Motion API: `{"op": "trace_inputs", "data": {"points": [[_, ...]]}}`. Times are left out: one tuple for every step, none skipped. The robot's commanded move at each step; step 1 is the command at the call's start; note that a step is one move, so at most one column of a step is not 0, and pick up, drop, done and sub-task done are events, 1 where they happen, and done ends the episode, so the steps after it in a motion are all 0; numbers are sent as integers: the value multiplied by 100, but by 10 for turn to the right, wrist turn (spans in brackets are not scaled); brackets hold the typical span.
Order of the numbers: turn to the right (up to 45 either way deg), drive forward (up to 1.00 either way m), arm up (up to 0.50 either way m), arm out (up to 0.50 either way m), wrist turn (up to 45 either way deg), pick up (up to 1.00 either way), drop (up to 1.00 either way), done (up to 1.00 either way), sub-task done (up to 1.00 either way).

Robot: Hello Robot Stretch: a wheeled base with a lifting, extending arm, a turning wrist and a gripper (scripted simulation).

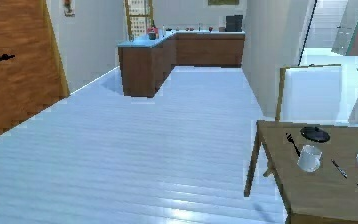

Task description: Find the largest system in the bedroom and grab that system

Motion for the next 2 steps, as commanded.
{"op": "trace_inputs", "data": {"points": [[30,0,0,0,0,0,0,0,0],[0,100,0,0,0,0,0,0,0]]}}
